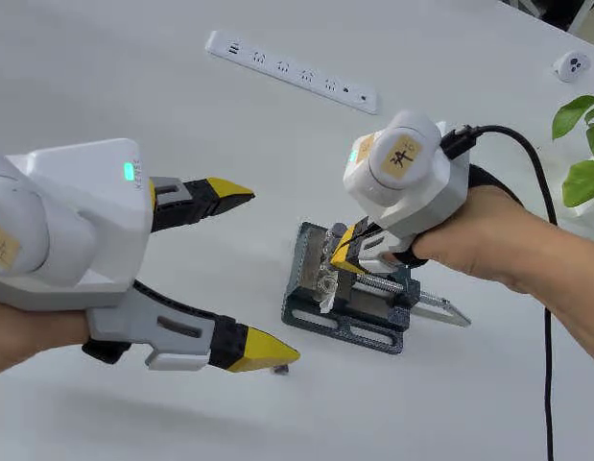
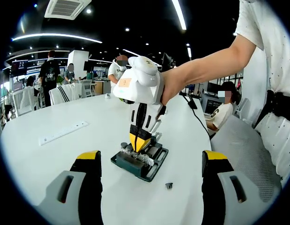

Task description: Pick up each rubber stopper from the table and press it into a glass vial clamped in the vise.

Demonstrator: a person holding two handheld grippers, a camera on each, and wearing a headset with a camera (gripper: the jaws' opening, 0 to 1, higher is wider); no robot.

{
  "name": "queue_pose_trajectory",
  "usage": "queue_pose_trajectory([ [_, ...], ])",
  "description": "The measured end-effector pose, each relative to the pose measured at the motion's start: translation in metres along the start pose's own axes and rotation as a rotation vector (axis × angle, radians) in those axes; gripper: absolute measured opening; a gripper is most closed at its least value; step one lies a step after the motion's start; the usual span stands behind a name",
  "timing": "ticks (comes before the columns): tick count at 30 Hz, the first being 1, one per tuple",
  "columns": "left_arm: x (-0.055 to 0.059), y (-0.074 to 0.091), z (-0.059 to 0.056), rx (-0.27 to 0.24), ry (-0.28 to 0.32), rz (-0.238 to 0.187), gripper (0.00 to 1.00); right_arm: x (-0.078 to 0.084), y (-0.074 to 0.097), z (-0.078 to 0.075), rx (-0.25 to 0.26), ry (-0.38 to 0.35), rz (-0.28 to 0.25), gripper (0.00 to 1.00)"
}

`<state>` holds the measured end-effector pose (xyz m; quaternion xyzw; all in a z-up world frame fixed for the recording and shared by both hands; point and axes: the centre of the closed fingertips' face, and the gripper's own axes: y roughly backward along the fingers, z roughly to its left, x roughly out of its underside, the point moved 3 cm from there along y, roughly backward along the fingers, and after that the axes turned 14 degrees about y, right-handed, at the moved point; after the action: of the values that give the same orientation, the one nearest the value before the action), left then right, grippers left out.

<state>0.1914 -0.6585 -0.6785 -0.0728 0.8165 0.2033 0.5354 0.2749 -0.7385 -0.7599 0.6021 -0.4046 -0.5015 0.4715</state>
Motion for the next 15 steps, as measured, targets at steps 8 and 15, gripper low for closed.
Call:
queue_pose_trajectory([
  [8, -0.0049, -0.0019, -0.0064, 0.013, -0.012, 0.003, 0.88, -0.0001, 0.0016, -0.0019, 0.021, -0.029, -0.030, 0.00],
  [15, -0.0056, 0.0040, -0.0064, -0.004, -0.020, 0.009, 0.88, -0.0003, 0.0022, -0.0012, 0.054, 0.000, -0.059, 0.00],
])
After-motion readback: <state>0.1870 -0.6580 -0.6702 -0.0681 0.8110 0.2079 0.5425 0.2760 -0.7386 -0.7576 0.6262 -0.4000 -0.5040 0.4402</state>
